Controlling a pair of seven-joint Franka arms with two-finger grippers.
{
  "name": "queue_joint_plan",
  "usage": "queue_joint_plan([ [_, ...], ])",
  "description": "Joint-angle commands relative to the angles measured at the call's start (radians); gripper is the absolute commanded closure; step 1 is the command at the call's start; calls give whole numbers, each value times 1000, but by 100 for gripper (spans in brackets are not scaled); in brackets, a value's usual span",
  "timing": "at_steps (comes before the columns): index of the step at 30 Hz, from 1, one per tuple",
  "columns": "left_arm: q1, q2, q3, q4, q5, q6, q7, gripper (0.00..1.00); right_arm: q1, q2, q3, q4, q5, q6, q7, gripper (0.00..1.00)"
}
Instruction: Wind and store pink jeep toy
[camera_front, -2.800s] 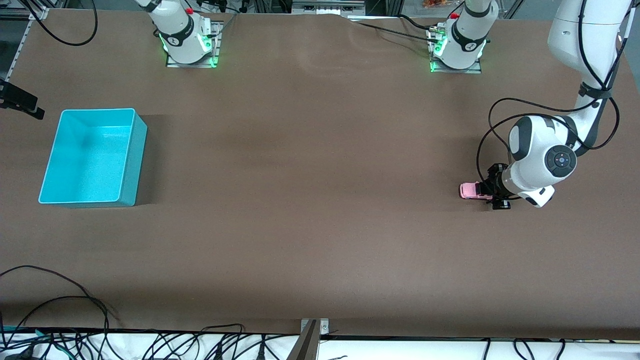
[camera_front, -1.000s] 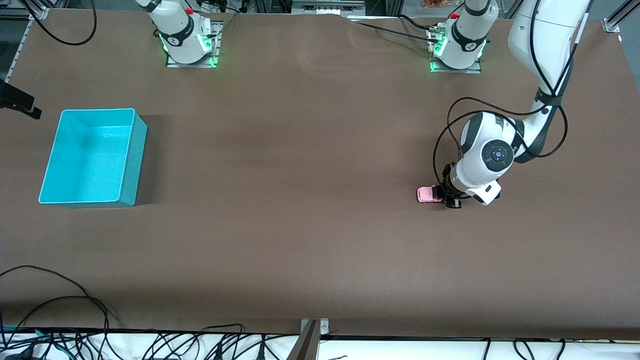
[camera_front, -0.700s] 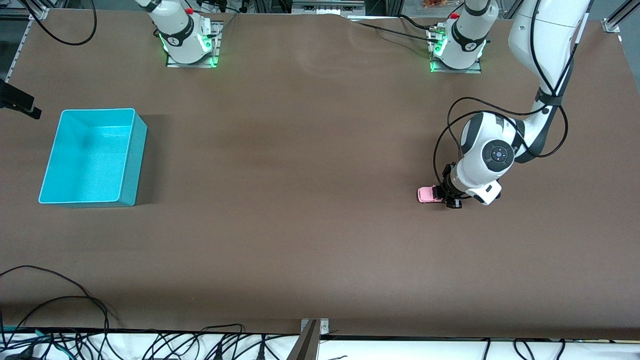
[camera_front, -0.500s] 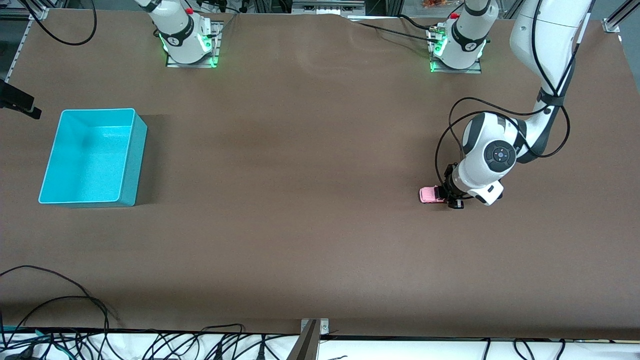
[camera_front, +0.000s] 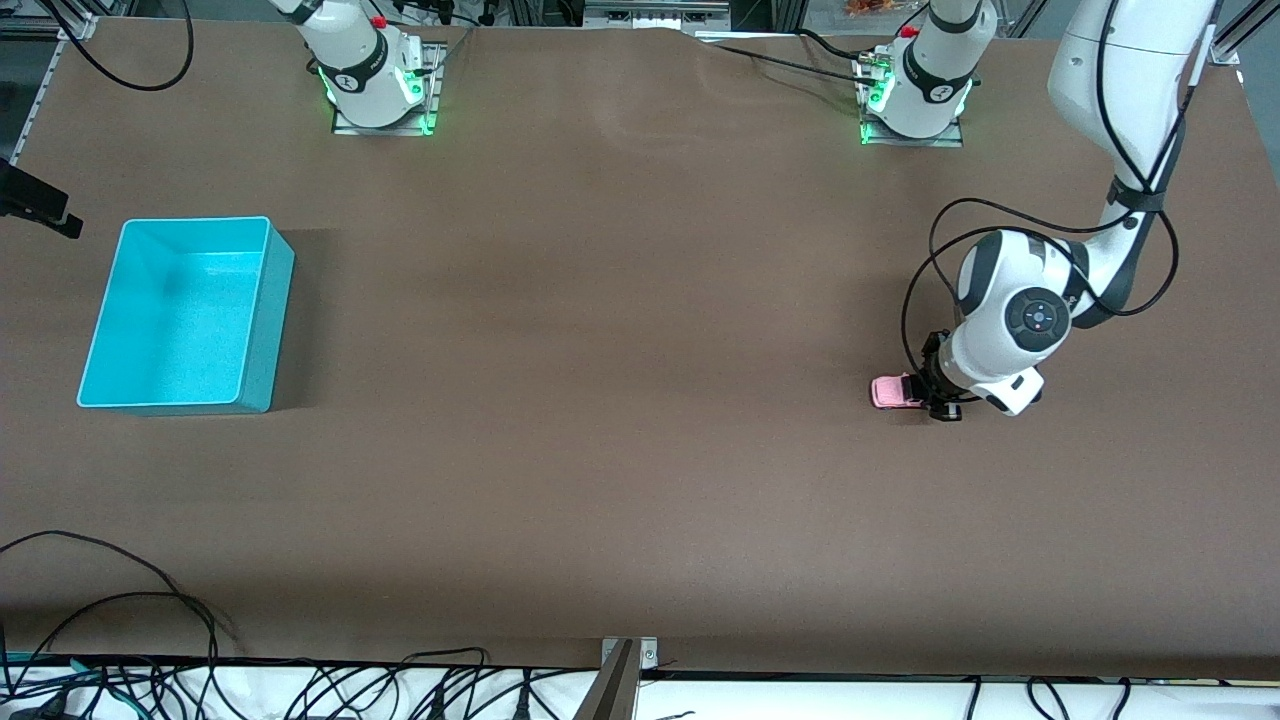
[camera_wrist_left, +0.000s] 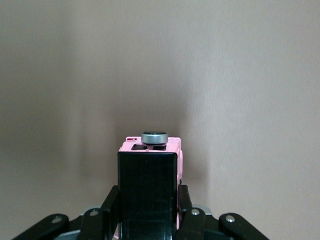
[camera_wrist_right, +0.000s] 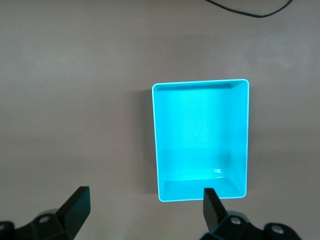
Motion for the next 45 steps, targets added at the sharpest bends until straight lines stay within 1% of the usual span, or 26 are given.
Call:
queue_joint_plan([
  [1, 56, 48, 5, 0, 42, 43, 41, 77, -1, 6, -4, 26, 16, -16, -15, 0],
  [6, 102, 59, 3, 2, 115, 43, 44, 77, 1, 6, -3, 26, 17, -16, -13, 0],
  [12, 142, 63, 3, 3, 122, 74, 50, 76, 8, 9, 3, 26, 16, -16, -6, 0],
  [20, 188, 73, 3, 3, 157, 74, 65, 75, 8, 9, 3, 26, 16, -16, -6, 0],
  [26, 190, 73, 3, 5, 162, 74, 65, 69, 8, 9, 2, 26, 16, -11, -6, 0],
  [27, 190, 73, 3, 5, 169, 74, 65, 64, 8, 9, 2, 26, 16, -11, -6, 0],
  [28, 190, 73, 3, 5, 177, 74, 65, 55, 8, 9, 2, 24, 16, -11, -7, 0],
  [29, 188, 73, 3, 5, 183, 74, 65, 44, 8, 9, 2, 24, 16, -11, -7, 0],
  [30, 188, 73, 3, 5, 188, 74, 65, 31, 8, 9, 2, 26, 16, -13, -7, 0],
  [31, 188, 73, 3, 6, 195, 74, 67, 10, 8, 9, 2, 26, 16, -13, -7, 0],
  [32, 188, 71, 3, 8, 203, 74, 65, 0, 7, 9, 2, 26, 16, -11, -7, 0],
  [36, 188, 65, 3, 35, 209, 66, 65, 0, 7, 9, 2, 26, 16, -10, -9, 0],
  [39, 187, 59, 2, 71, 209, 36, 65, 0, 5, 9, -1, 26, 16, -11, -15, 0],
  [44, 173, 50, -7, 167, 208, -133, 84, 0, 5, 9, -1, 26, 16, -11, -13, 0],
  [45, 172, 47, -18, 183, 208, -165, 91, 0, 5, 9, -1, 26, 16, -11, -15, 0],
])
